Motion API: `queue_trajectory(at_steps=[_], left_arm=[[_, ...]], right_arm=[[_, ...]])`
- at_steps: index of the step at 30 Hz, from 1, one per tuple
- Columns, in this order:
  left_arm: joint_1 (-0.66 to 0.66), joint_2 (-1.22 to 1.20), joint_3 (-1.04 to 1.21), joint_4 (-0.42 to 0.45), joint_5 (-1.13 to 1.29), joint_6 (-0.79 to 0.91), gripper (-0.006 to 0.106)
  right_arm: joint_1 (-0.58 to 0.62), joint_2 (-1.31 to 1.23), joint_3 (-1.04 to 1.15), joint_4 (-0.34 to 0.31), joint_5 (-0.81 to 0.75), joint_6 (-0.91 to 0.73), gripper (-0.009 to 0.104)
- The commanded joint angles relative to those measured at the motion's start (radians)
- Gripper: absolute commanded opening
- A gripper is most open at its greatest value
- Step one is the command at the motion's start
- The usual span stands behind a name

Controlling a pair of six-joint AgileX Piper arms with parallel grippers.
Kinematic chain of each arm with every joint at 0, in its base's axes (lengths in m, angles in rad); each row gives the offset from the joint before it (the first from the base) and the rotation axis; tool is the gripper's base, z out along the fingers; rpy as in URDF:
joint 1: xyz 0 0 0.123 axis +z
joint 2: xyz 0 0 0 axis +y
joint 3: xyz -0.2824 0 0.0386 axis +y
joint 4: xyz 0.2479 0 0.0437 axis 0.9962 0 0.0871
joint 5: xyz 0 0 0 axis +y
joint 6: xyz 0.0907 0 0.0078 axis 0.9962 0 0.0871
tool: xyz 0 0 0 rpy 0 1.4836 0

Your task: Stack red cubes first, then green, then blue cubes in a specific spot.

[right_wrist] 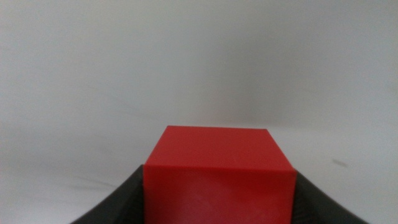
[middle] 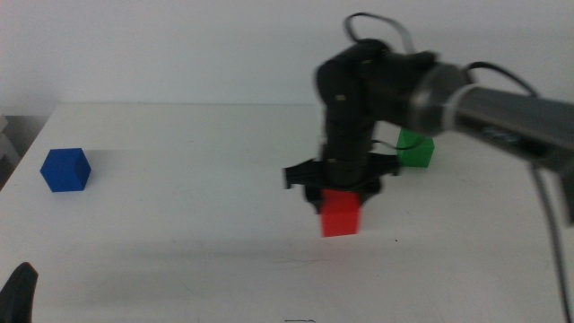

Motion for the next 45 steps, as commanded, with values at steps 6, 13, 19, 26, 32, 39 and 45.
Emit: queue_trajectory(at_steps=[6, 13, 19, 26, 32, 39, 45], left_arm=[[-0.002, -0.02, -0.003, -0.004, -0.082, -0.01, 0.092], [-0.002, -0.02, -0.003, -0.004, -0.082, -0.01, 0.092], [-0.002, -0.02, -0.003, -0.004, -0.082, -0.01, 0.092], [-0.002, -0.02, -0.003, -0.004, -0.082, -0.01, 0.092], [-0.002, -0.02, -0.003, -0.004, -0.082, -0.01, 0.092], [-0.002, -0.02, -0.003, -0.004, -0.082, -0.01, 0.092], [-0.002, -0.02, -0.003, -0.004, -0.082, -0.01, 0.092]], right_arm=[[0.059, 0.075, -0.19, 0.031, 0.051, 0.051, -0.001], [0.069, 0.108, -0.19, 0.046, 0.013, 0.086, -0.001], [0.069, 0.119, -0.19, 0.064, -0.002, 0.104, 0.0], [0.069, 0.118, -0.19, 0.055, -0.006, 0.105, 0.073], [0.069, 0.114, -0.191, 0.054, 0.018, 0.104, 0.094], [0.069, 0.088, -0.247, 0.007, 0.098, 0.103, 0.094], [0.069, 0.055, -0.326, -0.001, 0.109, 0.093, 0.094]])
